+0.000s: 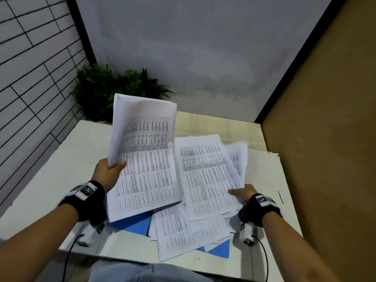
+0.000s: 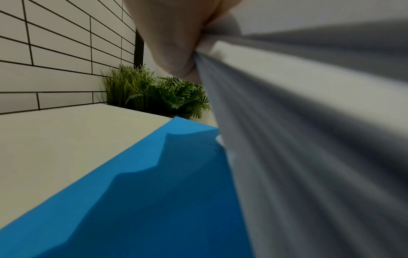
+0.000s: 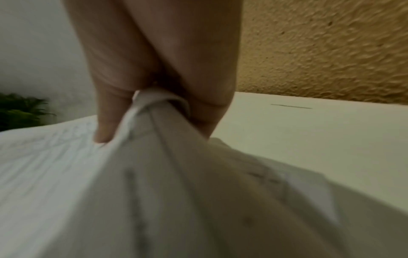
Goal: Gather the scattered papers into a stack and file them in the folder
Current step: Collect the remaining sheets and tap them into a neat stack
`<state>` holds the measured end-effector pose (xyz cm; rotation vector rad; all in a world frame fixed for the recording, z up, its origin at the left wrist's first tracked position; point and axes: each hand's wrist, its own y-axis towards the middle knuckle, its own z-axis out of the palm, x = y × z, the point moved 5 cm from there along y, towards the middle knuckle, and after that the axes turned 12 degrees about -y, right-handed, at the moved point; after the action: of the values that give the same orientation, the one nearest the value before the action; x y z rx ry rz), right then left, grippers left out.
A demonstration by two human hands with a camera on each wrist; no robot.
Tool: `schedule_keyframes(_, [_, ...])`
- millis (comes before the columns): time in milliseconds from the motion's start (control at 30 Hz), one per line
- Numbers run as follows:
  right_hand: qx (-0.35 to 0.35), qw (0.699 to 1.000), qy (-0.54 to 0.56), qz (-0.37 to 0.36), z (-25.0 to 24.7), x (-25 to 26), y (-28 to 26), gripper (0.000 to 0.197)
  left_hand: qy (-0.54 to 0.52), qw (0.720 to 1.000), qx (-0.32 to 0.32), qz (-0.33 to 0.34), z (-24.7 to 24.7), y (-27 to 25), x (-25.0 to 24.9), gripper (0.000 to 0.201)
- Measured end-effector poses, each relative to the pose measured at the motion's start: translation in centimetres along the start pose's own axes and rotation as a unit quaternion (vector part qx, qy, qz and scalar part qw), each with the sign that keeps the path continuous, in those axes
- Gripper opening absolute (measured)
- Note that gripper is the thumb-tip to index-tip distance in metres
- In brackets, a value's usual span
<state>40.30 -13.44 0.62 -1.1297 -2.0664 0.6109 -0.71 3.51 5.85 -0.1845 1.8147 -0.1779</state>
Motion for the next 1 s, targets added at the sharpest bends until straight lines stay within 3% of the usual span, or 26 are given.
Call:
schedule_keyframes(100, [-0.018,0.999,-0.031,-0.030,-0.1,1.7,-0.1,0.042,-0.001,1.000,0.003,0.001,0.0,0.5,-0.2,0.037])
schedule_keyframes(233, [-0.124,0.987,-0.055,-0.085,-2.5,3.1,-2.2,0.037,-0.010,1.000,0.009,0.000,0.1,1.1,-0.2,0.036])
schedule_keyframes(400, [-0.199,0.968,-0.054,-0.146,-5.1,3.4,-5.7,0.028,-0.018,1.000,0.015,0.005,0.9,1.3,-0.2,0.031])
schedule_keyframes(567, [-0.318,0.933,0.032,-0.163,-10.9,3.5,-9.9,0.027,-0.022,0.999,0.031,0.013,1.8,1.0,-0.8,0.029])
schedule_keyframes(700, [-0.372,0.906,0.102,-0.173,-14.9,3.1,-13.2,0.021,-0.011,0.999,0.044,0.017,2.5,0.6,-0.8,0.034])
schedule_keyframes(867, [-0.372,0.860,0.277,-0.212,-18.4,1.8,-17.3,0.024,-0.033,0.998,0.049,0.010,3.5,-0.6,-0.9,0.024])
schedule_keyframes(933, [-0.327,0.852,0.334,-0.234,-17.6,1.7,-17.4,0.027,-0.056,0.997,0.059,-0.001,4.4,-1.4,-1.6,0.016])
schedule_keyframes(1000, [-0.246,0.855,0.383,-0.248,-14.8,2.4,-16.0,0.028,-0.099,0.992,0.076,-0.016,5.7,-2.1,-2.2,0.021])
